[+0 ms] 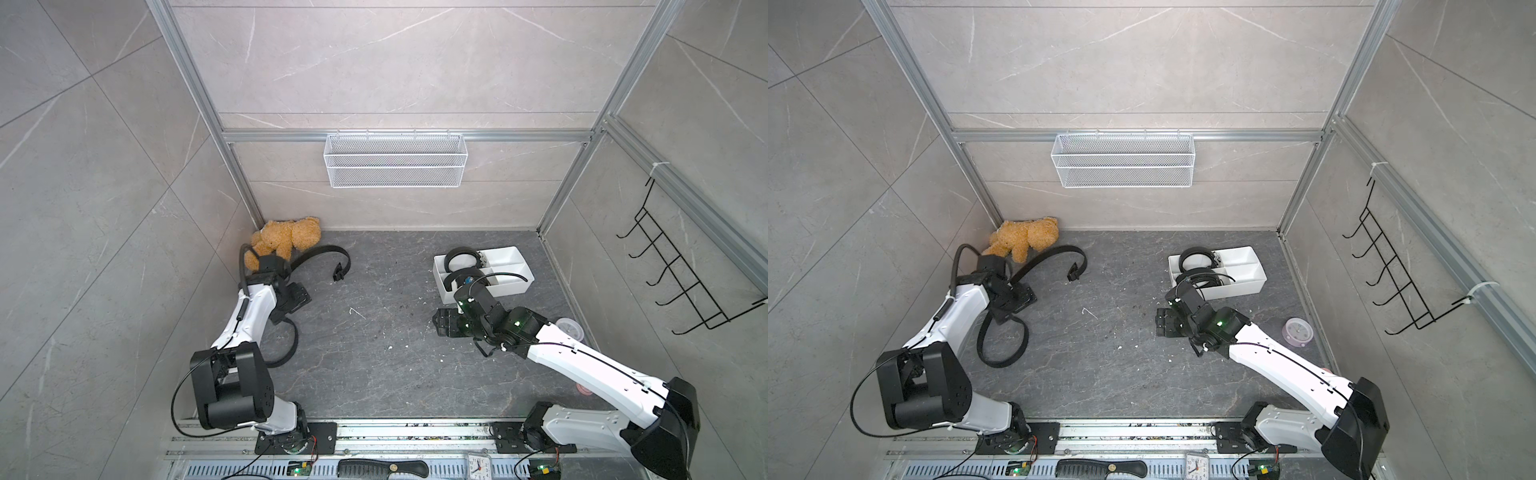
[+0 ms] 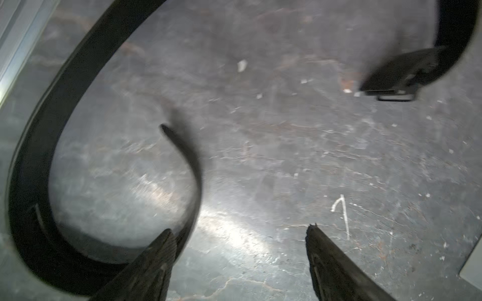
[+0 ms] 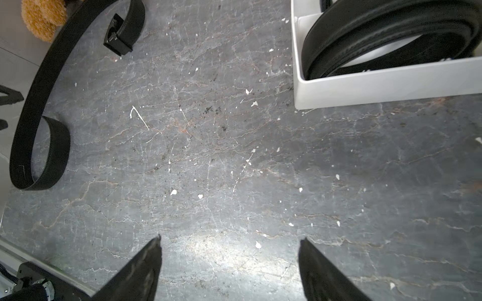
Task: Place the belts into the storage roll
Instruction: Adjust the belt at the center of the board.
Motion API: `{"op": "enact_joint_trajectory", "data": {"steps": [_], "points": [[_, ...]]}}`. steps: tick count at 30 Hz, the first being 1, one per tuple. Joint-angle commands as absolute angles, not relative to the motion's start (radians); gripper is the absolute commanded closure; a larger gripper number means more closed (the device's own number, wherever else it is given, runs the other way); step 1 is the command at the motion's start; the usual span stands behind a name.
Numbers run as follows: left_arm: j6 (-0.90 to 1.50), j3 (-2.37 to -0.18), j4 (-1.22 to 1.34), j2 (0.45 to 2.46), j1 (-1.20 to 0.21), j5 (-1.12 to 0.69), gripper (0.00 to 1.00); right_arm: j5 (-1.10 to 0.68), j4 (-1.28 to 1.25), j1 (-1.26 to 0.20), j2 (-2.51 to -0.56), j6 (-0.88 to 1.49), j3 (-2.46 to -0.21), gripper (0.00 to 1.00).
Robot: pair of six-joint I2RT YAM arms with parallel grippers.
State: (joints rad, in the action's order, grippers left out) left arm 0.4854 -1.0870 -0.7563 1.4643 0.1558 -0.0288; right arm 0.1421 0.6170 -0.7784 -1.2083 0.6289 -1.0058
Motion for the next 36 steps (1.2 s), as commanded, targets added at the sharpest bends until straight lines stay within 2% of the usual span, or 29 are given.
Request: {"op": "enact_joint_trajectory", "data": {"steps": [1,9,14,18,22,25,27,28,36], "points": [[0.530,-0.999,-0.801,1.387,0.202,-0.082,0.22,0.154,0.613,-0.783,-1.225,0.635,-0.995,0.17],[0.552,-0.819,-0.743,1.380,0.181,-0.149,0.27,0.121,0.545,-0.783,-1.380,0.584,-1.086,0.15],[0.520,-0.806,-0.705,1.452,0.181,-0.155,0.37,0.132,0.526,-0.783,-1.536,0.533,-1.238,0.15],[0.513,-0.805,-0.690,1.474,0.178,-0.155,0.48,0.125,0.487,-0.783,-1.581,0.534,-1.278,0.14],[0.510,-0.802,-0.709,1.476,0.175,-0.113,0.49,0.141,0.479,-0.779,-1.643,0.522,-1.324,0.14],[0.511,-0.807,-0.705,1.500,0.171,-0.134,0.69,0.125,0.454,-0.777,-1.700,0.520,-1.363,0.14],[0.522,-0.808,-0.700,1.514,0.143,-0.157,0.93,0.110,0.437,-0.777,-1.753,0.519,-1.407,0.14],[0.528,-0.808,-0.699,1.514,0.119,-0.160,0.98,0.103,0.433,-0.778,-1.780,0.518,-1.431,0.14],[0.708,-0.739,-0.660,1.442,-0.136,-0.212,1.00,0.106,0.422,-0.778,-2.080,0.493,-1.697,0.13]]}}
